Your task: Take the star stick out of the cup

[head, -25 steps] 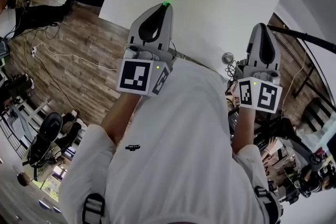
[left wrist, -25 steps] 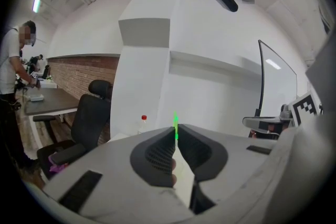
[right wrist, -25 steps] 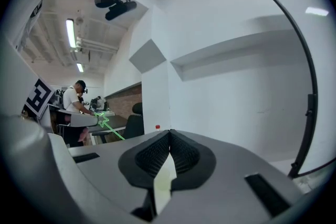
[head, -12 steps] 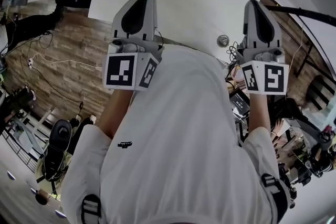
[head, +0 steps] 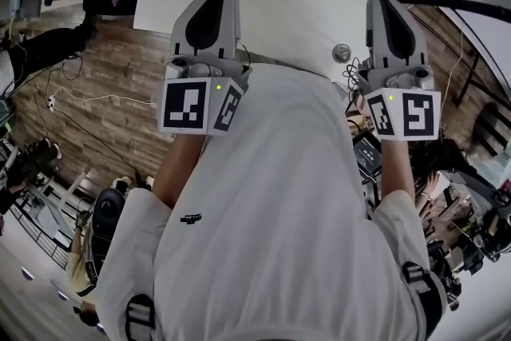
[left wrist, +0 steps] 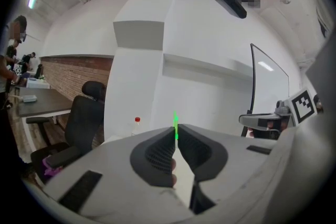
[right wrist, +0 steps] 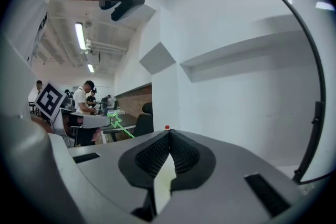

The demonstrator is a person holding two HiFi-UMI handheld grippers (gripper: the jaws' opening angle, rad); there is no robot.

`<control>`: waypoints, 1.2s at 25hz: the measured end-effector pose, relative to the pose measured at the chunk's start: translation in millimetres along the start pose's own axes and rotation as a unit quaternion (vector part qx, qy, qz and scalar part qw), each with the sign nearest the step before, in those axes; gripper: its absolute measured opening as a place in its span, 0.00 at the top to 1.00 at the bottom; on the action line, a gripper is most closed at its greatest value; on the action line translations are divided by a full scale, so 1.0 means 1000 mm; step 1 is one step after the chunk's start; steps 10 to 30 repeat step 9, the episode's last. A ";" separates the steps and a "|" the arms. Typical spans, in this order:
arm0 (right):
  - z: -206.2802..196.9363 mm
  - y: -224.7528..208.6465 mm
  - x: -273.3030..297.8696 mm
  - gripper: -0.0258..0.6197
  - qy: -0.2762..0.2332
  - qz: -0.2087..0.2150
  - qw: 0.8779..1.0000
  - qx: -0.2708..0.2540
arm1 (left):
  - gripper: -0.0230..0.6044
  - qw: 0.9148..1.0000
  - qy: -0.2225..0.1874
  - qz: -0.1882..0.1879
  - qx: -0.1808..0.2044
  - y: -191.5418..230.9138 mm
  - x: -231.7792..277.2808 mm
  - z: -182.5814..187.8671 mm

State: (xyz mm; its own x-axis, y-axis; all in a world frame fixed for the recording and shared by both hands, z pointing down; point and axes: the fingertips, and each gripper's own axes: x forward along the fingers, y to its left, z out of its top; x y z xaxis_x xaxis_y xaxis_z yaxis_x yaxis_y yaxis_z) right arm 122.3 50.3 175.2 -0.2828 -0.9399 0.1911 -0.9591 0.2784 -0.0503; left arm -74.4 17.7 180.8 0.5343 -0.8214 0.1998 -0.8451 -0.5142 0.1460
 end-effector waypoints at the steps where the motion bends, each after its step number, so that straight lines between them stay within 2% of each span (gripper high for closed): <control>1: 0.000 -0.001 -0.002 0.96 0.000 -0.002 1.000 0.001 | 0.91 1.000 0.000 -0.001 0.000 -0.001 -0.001 0.000; 9: -0.003 0.007 -0.008 0.96 -0.003 -0.028 0.999 0.021 | 0.91 1.000 0.011 -0.004 -0.002 0.003 -0.008 -0.008; 30: -0.003 0.007 -0.008 0.96 -0.003 -0.028 0.999 0.021 | 0.91 1.000 0.011 -0.004 -0.002 0.003 -0.008 -0.008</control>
